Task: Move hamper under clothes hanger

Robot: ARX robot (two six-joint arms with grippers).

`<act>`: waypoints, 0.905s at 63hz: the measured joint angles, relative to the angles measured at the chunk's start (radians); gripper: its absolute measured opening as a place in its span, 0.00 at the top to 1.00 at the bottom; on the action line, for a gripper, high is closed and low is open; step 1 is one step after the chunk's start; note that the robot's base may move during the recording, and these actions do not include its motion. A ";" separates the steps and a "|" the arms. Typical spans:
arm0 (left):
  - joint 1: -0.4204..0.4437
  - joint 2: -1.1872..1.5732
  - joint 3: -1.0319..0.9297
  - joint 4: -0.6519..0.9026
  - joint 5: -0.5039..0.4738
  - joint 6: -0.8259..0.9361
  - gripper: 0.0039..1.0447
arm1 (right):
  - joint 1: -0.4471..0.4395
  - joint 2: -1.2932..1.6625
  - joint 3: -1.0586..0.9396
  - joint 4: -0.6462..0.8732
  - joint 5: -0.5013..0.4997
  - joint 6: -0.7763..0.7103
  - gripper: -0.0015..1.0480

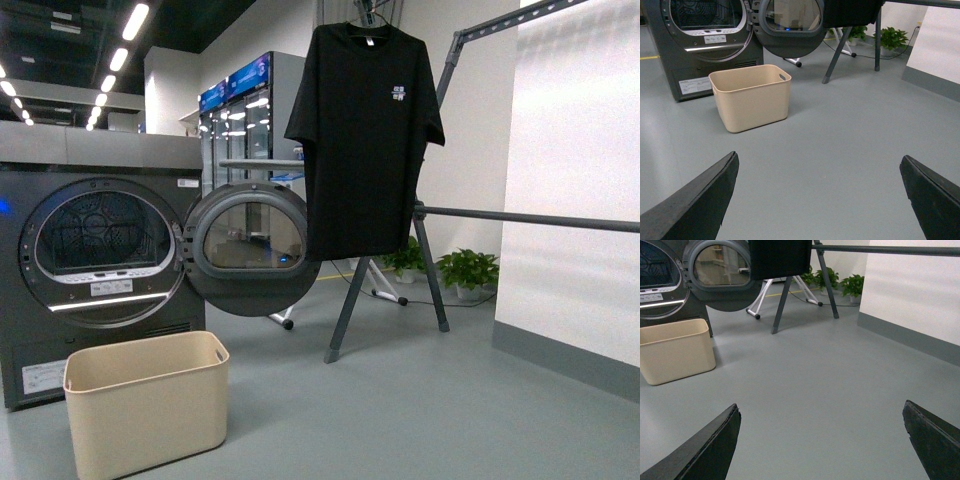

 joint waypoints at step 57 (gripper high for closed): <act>0.000 -0.002 0.000 0.000 0.000 0.000 0.06 | 0.001 0.000 0.000 0.000 0.001 0.000 0.08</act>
